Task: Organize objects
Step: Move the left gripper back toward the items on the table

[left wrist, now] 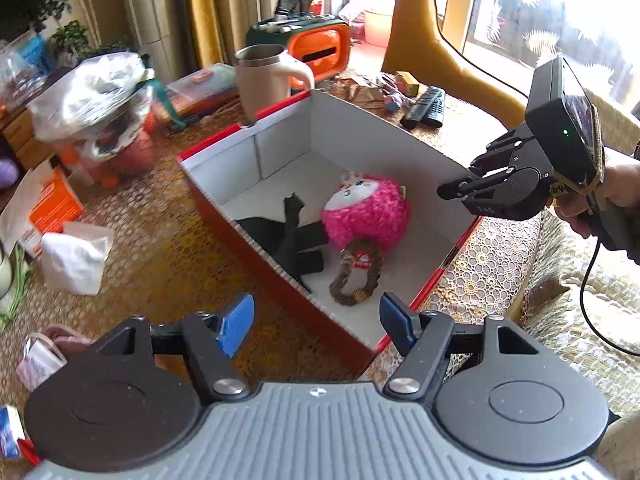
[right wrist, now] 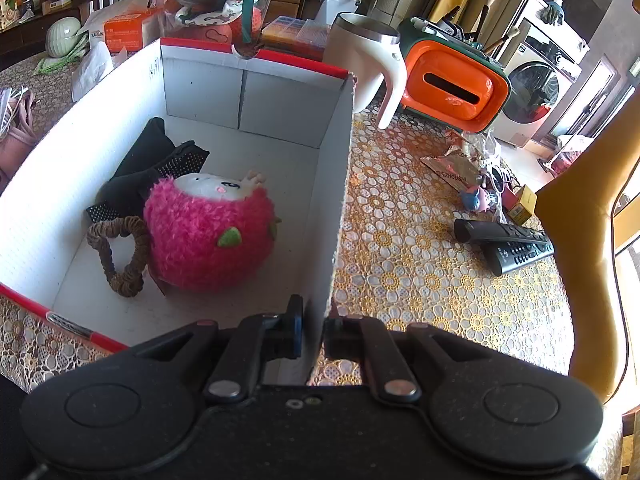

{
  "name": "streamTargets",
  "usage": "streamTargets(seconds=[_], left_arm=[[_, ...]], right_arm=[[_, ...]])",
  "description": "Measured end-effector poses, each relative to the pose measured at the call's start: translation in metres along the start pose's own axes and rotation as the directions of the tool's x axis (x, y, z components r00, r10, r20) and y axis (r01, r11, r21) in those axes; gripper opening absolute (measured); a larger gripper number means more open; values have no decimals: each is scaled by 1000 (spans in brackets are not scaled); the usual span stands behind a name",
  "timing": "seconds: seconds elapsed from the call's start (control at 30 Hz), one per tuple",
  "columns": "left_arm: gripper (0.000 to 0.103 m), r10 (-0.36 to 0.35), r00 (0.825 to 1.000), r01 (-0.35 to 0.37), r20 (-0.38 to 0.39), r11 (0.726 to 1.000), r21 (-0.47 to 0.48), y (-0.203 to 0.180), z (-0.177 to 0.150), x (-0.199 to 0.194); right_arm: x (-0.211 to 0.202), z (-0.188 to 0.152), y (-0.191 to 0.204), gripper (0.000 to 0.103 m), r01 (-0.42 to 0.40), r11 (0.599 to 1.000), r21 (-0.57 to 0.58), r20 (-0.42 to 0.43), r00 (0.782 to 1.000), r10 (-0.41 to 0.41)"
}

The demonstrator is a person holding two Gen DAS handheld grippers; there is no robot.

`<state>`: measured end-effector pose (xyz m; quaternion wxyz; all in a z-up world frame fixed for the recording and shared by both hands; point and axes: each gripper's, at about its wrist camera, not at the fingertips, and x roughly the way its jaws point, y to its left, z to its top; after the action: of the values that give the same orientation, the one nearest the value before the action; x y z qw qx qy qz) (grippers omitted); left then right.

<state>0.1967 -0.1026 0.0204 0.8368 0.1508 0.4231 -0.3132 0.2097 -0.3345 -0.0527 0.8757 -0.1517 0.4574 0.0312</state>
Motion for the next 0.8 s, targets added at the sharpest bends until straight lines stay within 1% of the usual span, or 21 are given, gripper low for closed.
streamTargets(seconds=[0.17, 0.3, 0.4, 0.43, 0.5, 0.6, 0.67, 0.73, 0.8], left_arm=[[70, 42, 999, -41, 9, 997, -69, 26, -24, -23], [77, 68, 998, -67, 10, 992, -106, 42, -42, -40], [78, 101, 995, -99, 13, 987, -131, 52, -57, -52], [80, 113, 994, -109, 14, 983, -146, 56, -61, -55], [85, 137, 990, -131, 22, 975, -181, 64, -71, -62], [86, 172, 985, -162, 25, 959, -234, 79, -90, -73], [91, 189, 982, -180, 11, 947, -265, 91, -104, -77], [100, 211, 978, -203, -5, 932, -299, 101, -119, -81], [102, 227, 974, -221, -22, 915, -338, 112, -135, -81]], right_arm=[[0, 1, 1, 8, 4, 1000, -6, -6, 1000, -4], [-1, 1, 1, 8, 6, 1000, -9, -10, 1000, -6], [0, 2, 1, 9, 5, 1000, -8, -11, 1000, -5], [0, 1, 1, 9, 5, 1000, -8, -11, 1000, -5], [0, 2, 2, 9, 6, 1000, -8, -12, 1000, -7], [0, 2, 2, 9, 7, 1000, -9, -14, 1000, -7], [0, 1, 2, 9, 7, 1000, -10, -16, 1000, -7], [0, 1, 2, 9, 7, 1000, -11, -18, 1000, -7], [0, 1, 3, 9, 8, 1000, -12, -19, 1000, -8]])
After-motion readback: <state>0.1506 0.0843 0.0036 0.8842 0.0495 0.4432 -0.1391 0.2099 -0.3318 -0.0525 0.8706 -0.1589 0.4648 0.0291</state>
